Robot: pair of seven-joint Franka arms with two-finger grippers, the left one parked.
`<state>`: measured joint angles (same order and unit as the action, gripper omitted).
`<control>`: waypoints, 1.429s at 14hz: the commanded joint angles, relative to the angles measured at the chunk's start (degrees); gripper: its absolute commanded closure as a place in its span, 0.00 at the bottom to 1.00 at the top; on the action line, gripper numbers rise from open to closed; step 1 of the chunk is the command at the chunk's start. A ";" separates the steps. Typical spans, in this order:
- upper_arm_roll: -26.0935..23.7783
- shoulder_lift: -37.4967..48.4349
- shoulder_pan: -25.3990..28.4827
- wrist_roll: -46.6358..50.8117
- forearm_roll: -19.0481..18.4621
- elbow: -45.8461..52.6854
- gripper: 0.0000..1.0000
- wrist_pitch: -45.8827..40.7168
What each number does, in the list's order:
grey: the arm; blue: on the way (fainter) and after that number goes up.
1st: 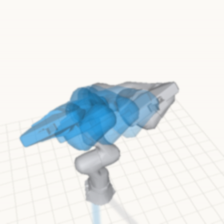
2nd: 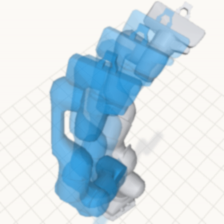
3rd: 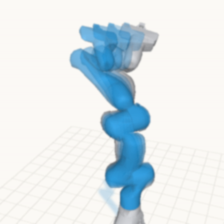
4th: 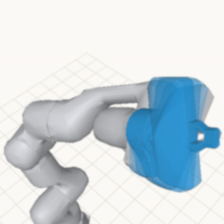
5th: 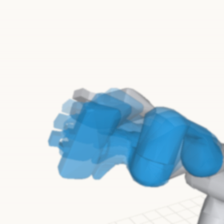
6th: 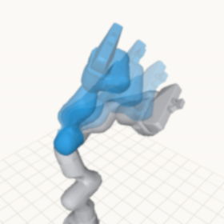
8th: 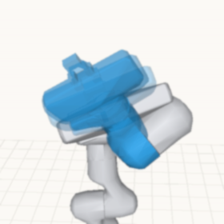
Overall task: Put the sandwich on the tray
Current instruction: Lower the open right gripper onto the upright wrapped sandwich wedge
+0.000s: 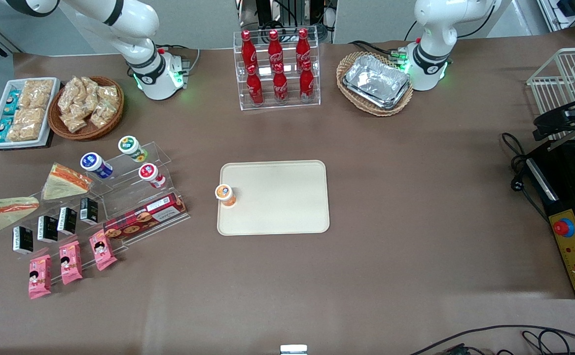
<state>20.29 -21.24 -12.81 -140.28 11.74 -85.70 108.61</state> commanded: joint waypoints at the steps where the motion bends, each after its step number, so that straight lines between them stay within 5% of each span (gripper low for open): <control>1: -0.25 -0.03 -0.81 -2.01 1.01 -1.31 0.00 0.37; 20: 0.10 -2.84 -2.31 -4.65 0.83 -3.69 0.00 6.78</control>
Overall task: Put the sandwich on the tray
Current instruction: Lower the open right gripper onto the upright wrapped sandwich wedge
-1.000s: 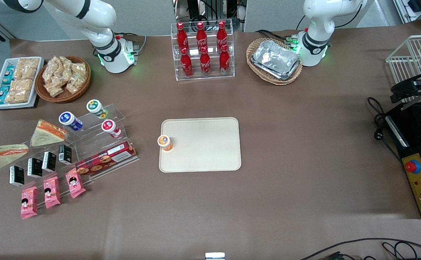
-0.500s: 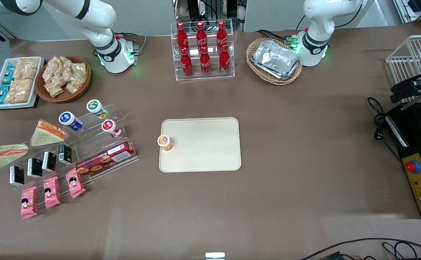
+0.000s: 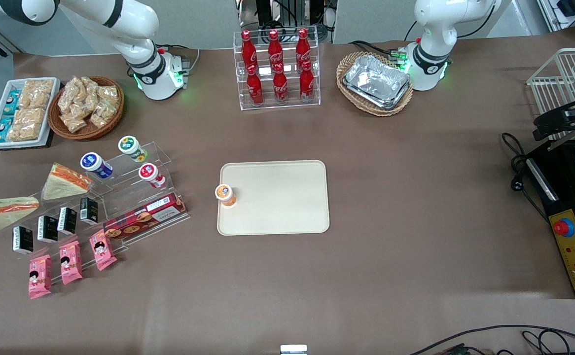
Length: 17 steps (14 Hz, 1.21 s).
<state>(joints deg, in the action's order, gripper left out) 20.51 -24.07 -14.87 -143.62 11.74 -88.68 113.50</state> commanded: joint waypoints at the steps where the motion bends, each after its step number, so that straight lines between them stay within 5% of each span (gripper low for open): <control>1: -0.12 -0.01 -0.25 -1.40 0.83 -1.31 0.00 2.95; 17: -0.29 0.87 0.46 -1.66 1.01 -6.24 0.01 7.27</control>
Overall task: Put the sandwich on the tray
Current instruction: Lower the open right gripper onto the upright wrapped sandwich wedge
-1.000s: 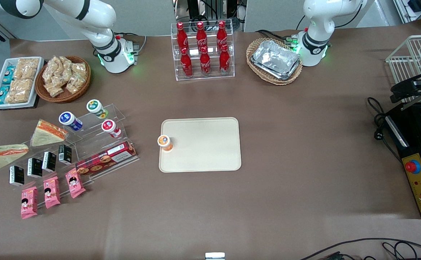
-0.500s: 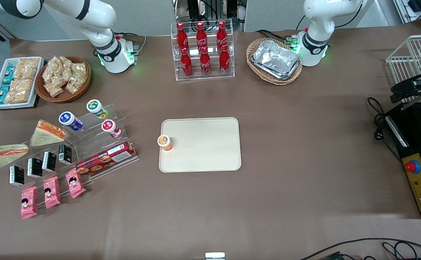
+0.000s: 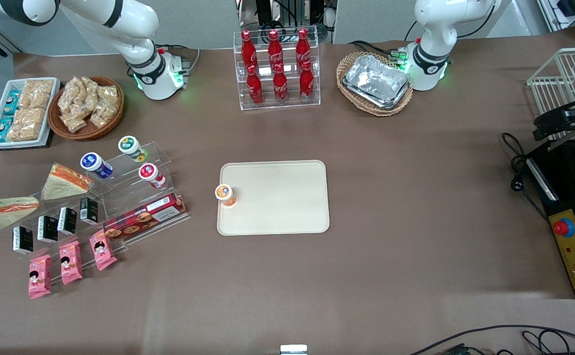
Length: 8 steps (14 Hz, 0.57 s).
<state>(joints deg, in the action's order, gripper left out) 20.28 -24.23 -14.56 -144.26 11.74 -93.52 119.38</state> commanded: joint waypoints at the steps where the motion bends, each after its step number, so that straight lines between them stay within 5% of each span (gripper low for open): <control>1: -0.06 1.03 0.23 -0.85 1.09 -1.40 0.03 1.38; 2: -0.06 1.12 0.23 -0.59 1.09 -1.40 0.07 1.38; 5: -0.06 1.91 1.02 -0.41 1.09 -1.40 0.66 1.29; 8: -0.15 1.56 1.28 -0.41 1.09 -1.49 0.74 1.91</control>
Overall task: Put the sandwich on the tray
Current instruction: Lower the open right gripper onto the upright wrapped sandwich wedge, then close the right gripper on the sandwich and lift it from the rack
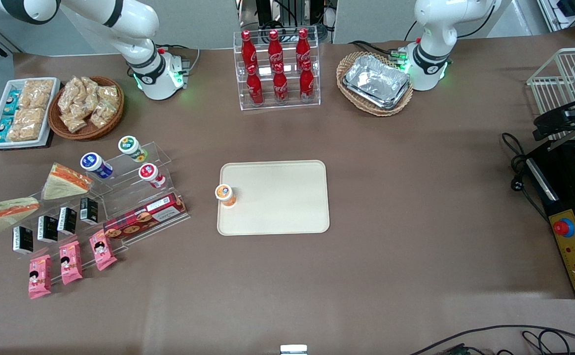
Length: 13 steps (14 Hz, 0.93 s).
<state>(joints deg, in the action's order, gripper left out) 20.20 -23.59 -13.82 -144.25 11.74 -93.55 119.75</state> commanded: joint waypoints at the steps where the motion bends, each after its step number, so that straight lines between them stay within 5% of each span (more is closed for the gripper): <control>1: 0.02 0.83 0.80 -0.42 1.09 -1.46 0.76 1.72; 6: 0.02 0.74 0.81 -0.59 0.92 -1.46 1.00 1.81; 13: 0.19 0.92 0.37 1.15 1.80 0.99 1.00 -1.17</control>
<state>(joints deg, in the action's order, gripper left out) 20.15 -23.48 -13.31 -144.20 11.84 -93.94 120.52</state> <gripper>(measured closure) 0.855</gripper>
